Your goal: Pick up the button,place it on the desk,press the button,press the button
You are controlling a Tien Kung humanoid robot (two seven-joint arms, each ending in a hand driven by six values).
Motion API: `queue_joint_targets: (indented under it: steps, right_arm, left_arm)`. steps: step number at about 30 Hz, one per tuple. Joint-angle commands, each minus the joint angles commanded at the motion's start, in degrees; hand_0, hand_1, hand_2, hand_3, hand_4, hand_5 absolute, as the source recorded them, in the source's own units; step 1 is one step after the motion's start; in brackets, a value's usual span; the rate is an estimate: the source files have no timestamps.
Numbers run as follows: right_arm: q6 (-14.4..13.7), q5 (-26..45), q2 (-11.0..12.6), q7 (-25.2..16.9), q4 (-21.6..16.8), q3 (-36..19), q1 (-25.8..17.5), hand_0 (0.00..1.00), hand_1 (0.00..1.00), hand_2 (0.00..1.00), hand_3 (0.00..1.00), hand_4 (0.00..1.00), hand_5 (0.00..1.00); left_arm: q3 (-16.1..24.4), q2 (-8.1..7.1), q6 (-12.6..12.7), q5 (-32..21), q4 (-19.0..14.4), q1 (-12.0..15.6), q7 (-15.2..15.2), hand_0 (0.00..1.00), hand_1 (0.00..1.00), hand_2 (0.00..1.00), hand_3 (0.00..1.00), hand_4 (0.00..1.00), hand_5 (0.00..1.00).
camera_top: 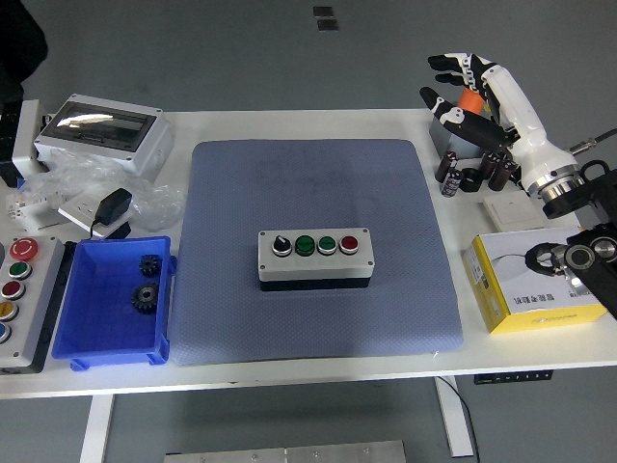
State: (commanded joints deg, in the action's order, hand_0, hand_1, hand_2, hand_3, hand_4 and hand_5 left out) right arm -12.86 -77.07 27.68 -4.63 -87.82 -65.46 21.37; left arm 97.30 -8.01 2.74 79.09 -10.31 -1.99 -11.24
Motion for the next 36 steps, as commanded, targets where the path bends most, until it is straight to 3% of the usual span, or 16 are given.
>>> queue_joint_targets:
  steps: [8, 9, 15, 20, 21, 25, 32, 33, 36]
  right_arm:
    - [-0.6, 6.6, -4.3, -2.0, 1.6, -7.9, -5.5, 0.757, 0.725, 0.756, 0.707, 0.418, 0.165]
    - [-0.4, 7.8, -5.1, -2.2, 1.7, -8.8, -6.3, 0.721, 0.696, 0.724, 0.694, 0.507, 0.258]
    - [0.1, 11.6, -9.3, -2.5, 2.0, -11.8, -11.2, 0.689, 0.675, 0.701, 0.689, 0.517, 0.27]
    - [-1.3, 7.0, -9.6, -2.4, 0.7, -12.1, -13.2, 0.689, 0.675, 0.701, 0.689, 0.517, 0.27]
    - [-1.5, 5.9, -9.4, -2.4, 0.2, -12.3, -13.4, 0.6, 0.61, 0.643, 0.674, 0.513, 0.22]
    - [-1.6, 2.0, -8.8, -2.9, -1.8, -14.7, -14.9, 0.6, 0.61, 0.643, 0.674, 0.513, 0.22]
    - [0.4, 4.6, -9.0, -4.4, -2.8, -21.2, -16.7, 0.59, 0.603, 0.635, 0.668, 0.547, 0.217]
    - [0.5, 4.9, -9.1, -4.5, -2.9, -22.0, -16.9, 0.604, 0.611, 0.642, 0.664, 0.613, 0.29]
    - [0.8, 5.3, -9.0, -4.7, -3.4, -23.9, -17.3, 0.604, 0.611, 0.642, 0.664, 0.613, 0.29]
  left_arm:
    - [-0.2, -0.14, -0.1, 0.0, 0.0, 0.2, 0.2, 0.63, 0.631, 0.559, 0.654, 0.66, 0.214]
    - [-0.3, -0.15, -0.1, 0.0, 0.0, 0.2, 0.2, 0.63, 0.631, 0.559, 0.653, 0.657, 0.211]
    - [-1.0, -0.09, -0.4, -0.4, 0.0, 0.3, 1.2, 0.63, 0.631, 0.559, 0.653, 0.655, 0.211]
    - [-1.0, 0.23, -0.6, -0.1, 0.0, 0.3, 1.4, 0.63, 0.631, 0.559, 0.653, 0.655, 0.211]
    - [-0.9, 0.27, -0.6, 0.0, 0.0, 0.2, 1.4, 0.63, 0.631, 0.558, 0.652, 0.655, 0.212]
    - [-0.9, 0.25, -0.8, 0.3, 0.0, -0.2, 1.8, 0.63, 0.631, 0.558, 0.652, 0.655, 0.212]
    - [-1.8, 0.26, -1.1, 0.0, 0.0, -0.4, 2.7, 0.63, 0.631, 0.558, 0.652, 0.653, 0.212]
    - [-1.9, 0.3, -1.2, 0.0, 0.0, -0.4, 2.8, 0.63, 0.631, 0.559, 0.653, 0.654, 0.211]
    - [-2.2, 0.4, -1.3, -0.2, 0.0, -0.3, 3.1, 0.63, 0.631, 0.559, 0.653, 0.654, 0.211]
